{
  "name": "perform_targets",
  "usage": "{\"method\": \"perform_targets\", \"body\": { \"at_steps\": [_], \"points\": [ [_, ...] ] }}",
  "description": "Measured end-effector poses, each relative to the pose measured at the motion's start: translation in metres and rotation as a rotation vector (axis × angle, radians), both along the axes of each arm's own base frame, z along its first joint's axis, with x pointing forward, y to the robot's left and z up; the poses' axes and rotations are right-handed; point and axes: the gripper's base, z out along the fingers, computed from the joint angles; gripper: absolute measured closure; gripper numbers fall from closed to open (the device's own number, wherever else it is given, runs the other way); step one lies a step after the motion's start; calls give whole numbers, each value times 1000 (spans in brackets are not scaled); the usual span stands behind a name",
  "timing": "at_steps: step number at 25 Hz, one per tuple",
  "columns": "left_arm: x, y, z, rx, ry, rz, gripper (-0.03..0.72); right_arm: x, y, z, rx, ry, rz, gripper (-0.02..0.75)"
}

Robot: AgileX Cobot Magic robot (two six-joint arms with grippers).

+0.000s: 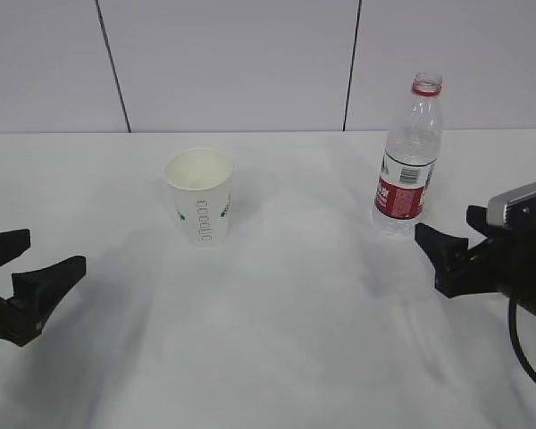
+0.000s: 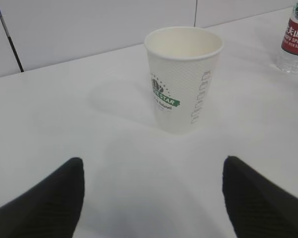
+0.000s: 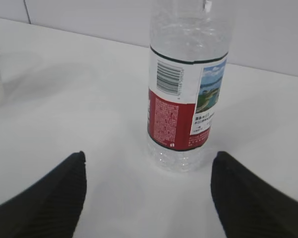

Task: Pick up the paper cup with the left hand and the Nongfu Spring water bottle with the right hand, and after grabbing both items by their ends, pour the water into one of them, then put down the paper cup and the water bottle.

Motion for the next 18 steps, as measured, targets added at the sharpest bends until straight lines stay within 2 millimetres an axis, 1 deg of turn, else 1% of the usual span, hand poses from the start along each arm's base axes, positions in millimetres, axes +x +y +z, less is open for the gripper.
{"method": "perform_targets", "body": {
  "at_steps": [10, 14, 18],
  "points": [
    [1, 1, 0, -2, 0, 13, 78, 45, 4, -9, 1, -43, -1, 146],
    [1, 1, 0, -2, 0, 13, 91, 63, 5, -15, 3, -44, -4, 94],
    [1, 1, 0, -2, 0, 13, 94, 77, 6, -22, 5, -23, -10, 74]
  ]
}}
